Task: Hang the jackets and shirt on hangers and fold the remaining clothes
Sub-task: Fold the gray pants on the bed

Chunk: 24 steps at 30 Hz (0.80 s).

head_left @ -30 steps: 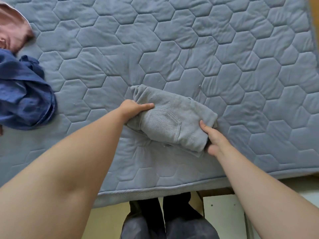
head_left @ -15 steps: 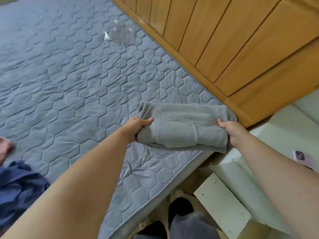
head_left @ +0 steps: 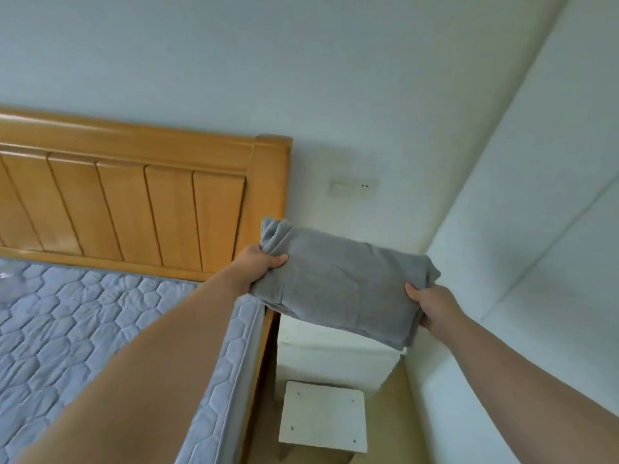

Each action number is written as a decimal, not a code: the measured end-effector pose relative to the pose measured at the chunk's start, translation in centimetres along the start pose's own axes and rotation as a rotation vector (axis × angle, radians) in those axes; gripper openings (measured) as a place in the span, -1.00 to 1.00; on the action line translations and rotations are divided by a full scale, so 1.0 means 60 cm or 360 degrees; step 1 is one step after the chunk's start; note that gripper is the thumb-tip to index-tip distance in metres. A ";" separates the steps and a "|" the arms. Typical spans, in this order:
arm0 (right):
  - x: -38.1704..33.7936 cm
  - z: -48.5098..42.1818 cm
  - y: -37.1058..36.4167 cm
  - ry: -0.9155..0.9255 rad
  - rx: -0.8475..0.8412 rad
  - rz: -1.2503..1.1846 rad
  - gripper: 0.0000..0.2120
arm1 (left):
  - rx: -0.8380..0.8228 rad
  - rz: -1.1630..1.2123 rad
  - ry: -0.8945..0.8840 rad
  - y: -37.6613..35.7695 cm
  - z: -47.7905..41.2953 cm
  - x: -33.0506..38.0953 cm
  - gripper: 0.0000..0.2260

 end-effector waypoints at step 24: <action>-0.024 0.630 0.549 0.0876 0.0078 0.0066 -0.38 | -0.1407 -0.1817 -0.1582 -0.676 0.753 0.291 -0.78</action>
Point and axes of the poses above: each hand's wrist, its own z-axis away from the middle knuckle, its own y-axis out of the back of the hand, x = y × z, the point moved 7 cm from there along -z, towards the middle knuckle, and after that the axes turned 12 degrees about z, right-handed, at the moved point
